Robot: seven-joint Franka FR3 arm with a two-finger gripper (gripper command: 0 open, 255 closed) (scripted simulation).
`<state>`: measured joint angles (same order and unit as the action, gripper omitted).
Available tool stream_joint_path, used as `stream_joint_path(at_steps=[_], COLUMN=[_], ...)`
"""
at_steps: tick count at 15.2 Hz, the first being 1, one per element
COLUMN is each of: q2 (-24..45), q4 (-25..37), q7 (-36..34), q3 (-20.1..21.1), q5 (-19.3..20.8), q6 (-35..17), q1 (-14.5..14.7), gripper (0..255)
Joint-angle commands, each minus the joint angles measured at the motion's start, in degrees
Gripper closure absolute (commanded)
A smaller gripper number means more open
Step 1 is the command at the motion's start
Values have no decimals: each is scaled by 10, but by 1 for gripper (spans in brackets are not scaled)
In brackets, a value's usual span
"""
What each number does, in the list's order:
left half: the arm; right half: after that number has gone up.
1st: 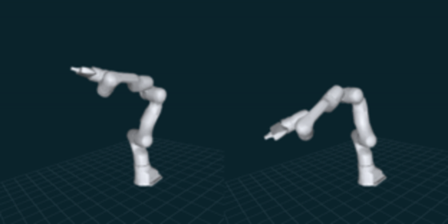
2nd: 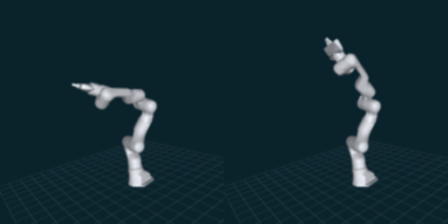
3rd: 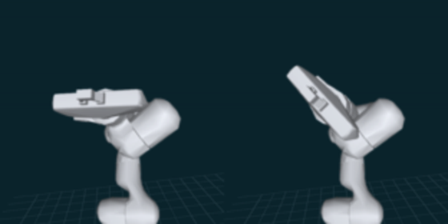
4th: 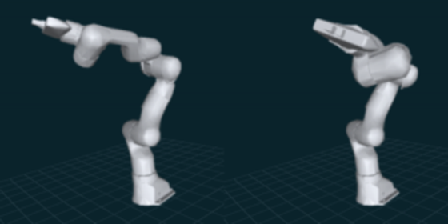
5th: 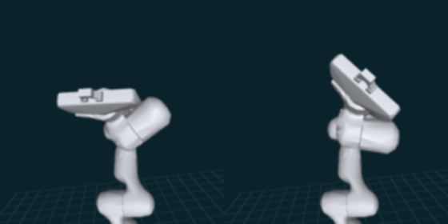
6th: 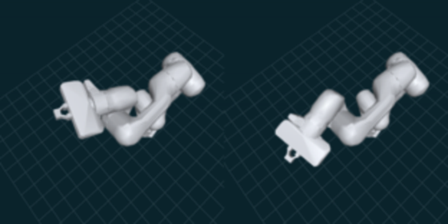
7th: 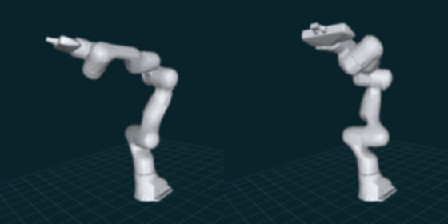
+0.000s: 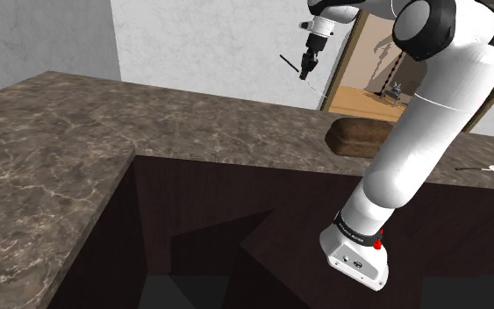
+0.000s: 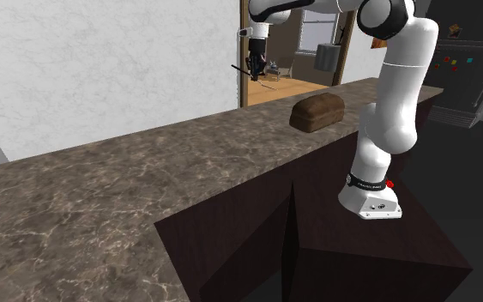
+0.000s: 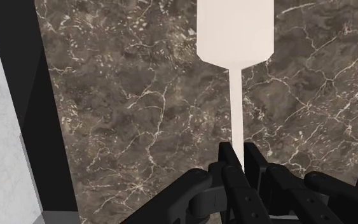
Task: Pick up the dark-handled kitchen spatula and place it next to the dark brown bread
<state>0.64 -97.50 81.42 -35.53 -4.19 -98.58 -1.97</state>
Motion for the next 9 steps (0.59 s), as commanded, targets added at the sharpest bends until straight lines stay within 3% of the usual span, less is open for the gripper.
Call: stream_joint_path(at_steps=[1, 5, 9], q2=[27, 93, 171], q4=[22, 91, 179], q7=[39, 110, 175], q3=[-18, -43, -56], q5=[-17, -60, -111], q6=[4, 27, 61], q1=[-19, -65, -129], gripper=[255, 255, 255])
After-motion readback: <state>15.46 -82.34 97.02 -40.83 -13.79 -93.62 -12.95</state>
